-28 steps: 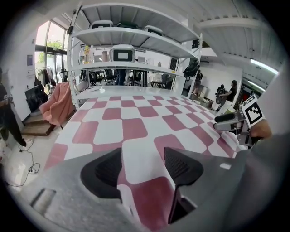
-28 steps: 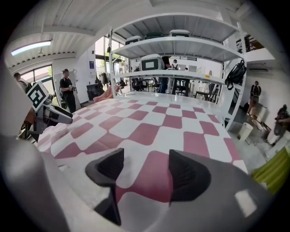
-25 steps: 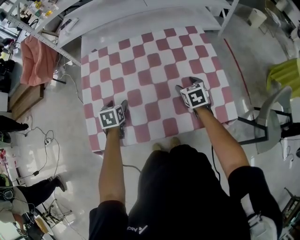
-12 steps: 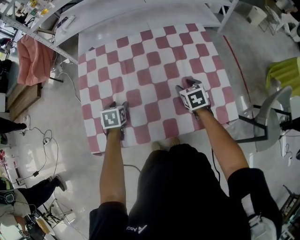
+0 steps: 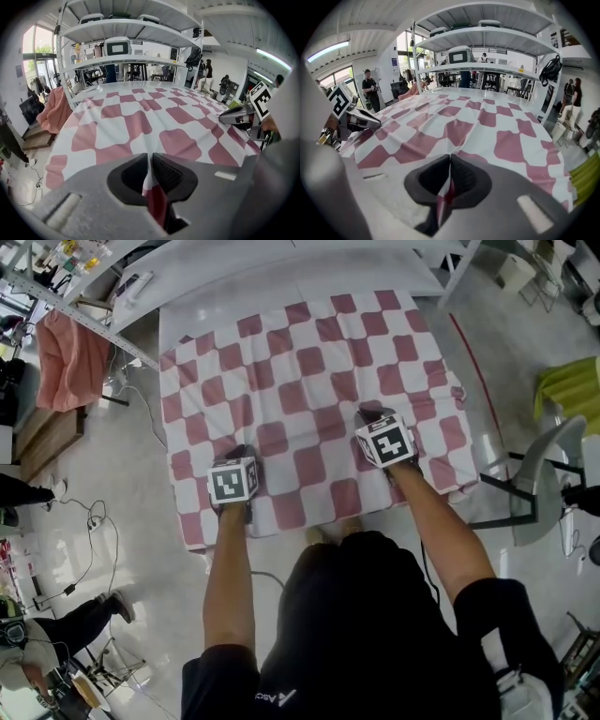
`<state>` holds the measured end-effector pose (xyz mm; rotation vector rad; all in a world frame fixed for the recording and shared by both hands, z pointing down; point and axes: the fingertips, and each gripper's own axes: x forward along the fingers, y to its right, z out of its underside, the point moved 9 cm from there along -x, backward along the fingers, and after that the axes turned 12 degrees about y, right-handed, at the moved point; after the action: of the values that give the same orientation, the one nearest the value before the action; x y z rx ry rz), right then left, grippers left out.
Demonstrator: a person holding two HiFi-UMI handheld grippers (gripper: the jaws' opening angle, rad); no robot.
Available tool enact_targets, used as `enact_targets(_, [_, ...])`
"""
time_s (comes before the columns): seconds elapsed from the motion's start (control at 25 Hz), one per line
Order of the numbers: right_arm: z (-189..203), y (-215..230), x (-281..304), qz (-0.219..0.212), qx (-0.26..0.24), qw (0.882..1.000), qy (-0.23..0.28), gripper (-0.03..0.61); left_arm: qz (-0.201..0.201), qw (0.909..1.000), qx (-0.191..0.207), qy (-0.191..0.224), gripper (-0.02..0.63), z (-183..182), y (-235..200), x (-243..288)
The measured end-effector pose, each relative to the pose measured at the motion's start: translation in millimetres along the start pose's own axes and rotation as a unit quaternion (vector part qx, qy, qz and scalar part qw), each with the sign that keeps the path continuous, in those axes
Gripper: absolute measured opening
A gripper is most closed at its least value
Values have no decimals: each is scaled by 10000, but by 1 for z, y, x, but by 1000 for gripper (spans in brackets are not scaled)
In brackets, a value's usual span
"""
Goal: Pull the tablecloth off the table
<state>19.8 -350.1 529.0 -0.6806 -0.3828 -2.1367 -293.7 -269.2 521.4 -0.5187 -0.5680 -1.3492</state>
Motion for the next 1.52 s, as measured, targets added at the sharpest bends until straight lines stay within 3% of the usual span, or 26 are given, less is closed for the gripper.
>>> enact_targets(0.32, [6, -11, -1, -308, 174, 9994, 20, 3, 130, 9989, -97, 430, 9, 10, 2, -6])
enact_targets(0.68, [18, -48, -13, -724, 264, 9968, 217, 3, 584, 9876, -410, 1402, 8, 16, 6, -34])
enact_targets(0.84, [24, -65, -25, -941, 360, 9942, 364, 3, 790, 9784, -527, 1835, 8, 18, 7, -53])
enact_targets(1.16, [39, -95, -64, -1176, 589, 9882, 789, 3, 1565, 9544, -596, 2471, 9, 32, 28, -100])
enact_targets(1.52, [36, -115, -130, -1697, 918, 9660, 1718, 3, 1581, 9233, -950, 3370, 9, 34, 38, -166])
